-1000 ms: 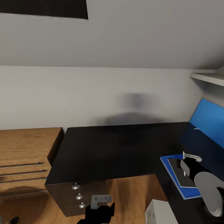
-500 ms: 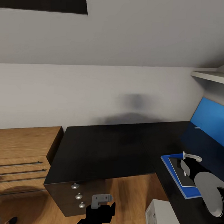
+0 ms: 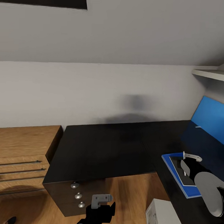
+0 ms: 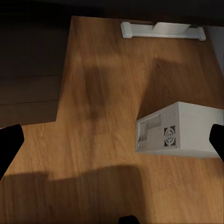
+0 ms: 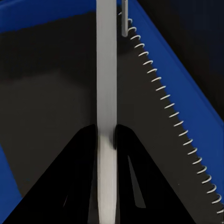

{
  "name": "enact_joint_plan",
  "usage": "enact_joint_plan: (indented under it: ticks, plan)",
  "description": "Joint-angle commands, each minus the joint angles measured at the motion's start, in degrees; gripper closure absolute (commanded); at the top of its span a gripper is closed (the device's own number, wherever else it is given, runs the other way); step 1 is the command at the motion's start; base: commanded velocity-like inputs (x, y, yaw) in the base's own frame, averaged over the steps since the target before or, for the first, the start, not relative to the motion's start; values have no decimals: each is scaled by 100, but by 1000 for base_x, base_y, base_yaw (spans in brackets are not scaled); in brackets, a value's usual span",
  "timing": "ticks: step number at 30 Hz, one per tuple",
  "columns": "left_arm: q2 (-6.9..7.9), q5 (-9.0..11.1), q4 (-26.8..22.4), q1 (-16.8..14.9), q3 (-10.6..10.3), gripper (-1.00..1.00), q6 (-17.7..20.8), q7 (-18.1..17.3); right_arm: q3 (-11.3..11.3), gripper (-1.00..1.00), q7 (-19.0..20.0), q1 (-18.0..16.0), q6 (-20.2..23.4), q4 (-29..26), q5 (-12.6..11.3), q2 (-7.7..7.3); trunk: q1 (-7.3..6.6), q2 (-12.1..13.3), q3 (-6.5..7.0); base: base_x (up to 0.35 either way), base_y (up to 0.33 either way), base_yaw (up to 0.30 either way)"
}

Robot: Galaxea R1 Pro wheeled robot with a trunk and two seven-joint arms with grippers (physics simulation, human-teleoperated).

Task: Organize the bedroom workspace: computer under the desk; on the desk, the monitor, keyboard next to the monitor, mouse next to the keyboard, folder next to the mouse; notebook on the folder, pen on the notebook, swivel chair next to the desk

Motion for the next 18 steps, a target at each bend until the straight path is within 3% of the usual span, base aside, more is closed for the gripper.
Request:
enact_joint_plan:
  ticks: [1,12,13,18]
  plan:
    - [3,22,-9,-8,-11,-100,17,39,-39,100,0,-5,35,-8,55,3,0,-5,-6,0,0,0]
    - [3,22,-10,-8,-17,-100,17,39,-39,100,-1,-1,35,-8,59,3,0,-5,-6,0,0,0]
    - [9,24,-10,-8,-13,-100,17,39,-39,-100,-2,-4,35,-8,57,3,0,-5,-6,0,0,0]
    - [12,23,-10,-8,-11,-100,17,39,-37,-100,-161,0,32,-8,57,3,0,-5,-6,0,0,0]
